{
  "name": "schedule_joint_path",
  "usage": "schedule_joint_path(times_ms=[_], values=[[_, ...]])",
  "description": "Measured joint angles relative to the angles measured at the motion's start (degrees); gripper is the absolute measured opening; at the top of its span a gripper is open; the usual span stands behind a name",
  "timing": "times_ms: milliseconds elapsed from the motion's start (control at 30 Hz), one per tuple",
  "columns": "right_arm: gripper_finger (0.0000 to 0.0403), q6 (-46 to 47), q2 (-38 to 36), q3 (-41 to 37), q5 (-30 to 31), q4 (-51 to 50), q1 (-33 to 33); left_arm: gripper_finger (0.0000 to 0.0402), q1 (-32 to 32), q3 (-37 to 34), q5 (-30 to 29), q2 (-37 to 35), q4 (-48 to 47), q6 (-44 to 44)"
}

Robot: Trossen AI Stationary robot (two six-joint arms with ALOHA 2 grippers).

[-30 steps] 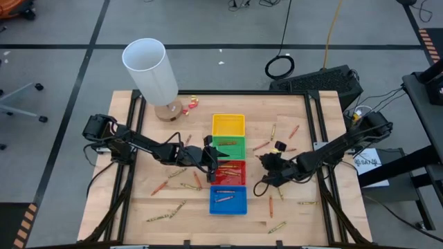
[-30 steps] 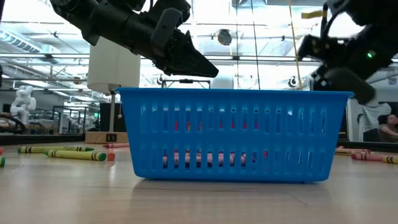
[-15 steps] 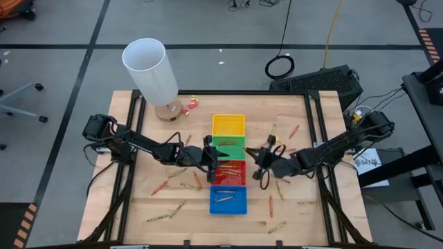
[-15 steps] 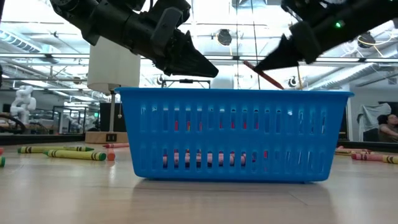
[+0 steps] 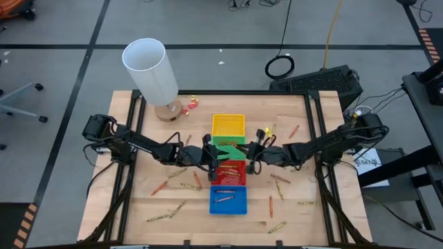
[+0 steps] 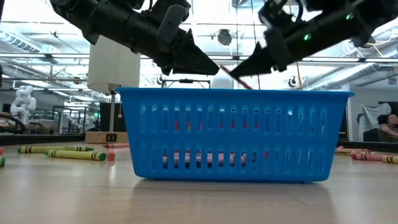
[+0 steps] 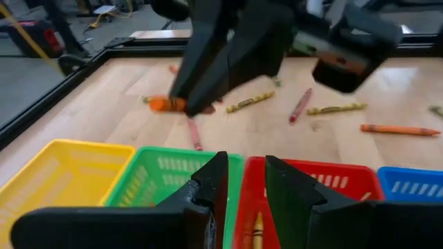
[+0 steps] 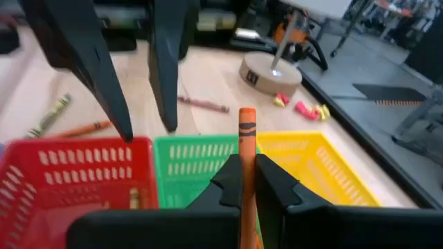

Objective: Sort crayons
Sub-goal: Put the orange crayon into the green bin

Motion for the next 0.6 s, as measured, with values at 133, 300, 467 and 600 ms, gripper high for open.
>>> schedule_joint_path(times_ms=[133, 300, 467, 600], values=[[0.0002, 0.94, 3.05, 0.00, 0.01, 1.24, -1.28, 0.0092, -0.01, 0.00, -2.98, -0.12, -0.81, -1.45], [0.0002, 0.94, 5.47, 0.00, 0.03, 4.22, -2.99, 0.0081, -0.74, 0.00, -3.62, -0.19, -0.91, -2.20], [0.0002, 0.92, 7.65, 0.00, -1.31, 7.24, -4.19, 0.0069, -2.53, 0.07, -5.22, -1.20, 0.13, -2.95], [0.0002, 1.00, 10.26, 0.00, -5.70, 10.96, -5.18, 0.0060, -4.42, 0.07, -8.32, -1.09, -0.28, -2.41]])
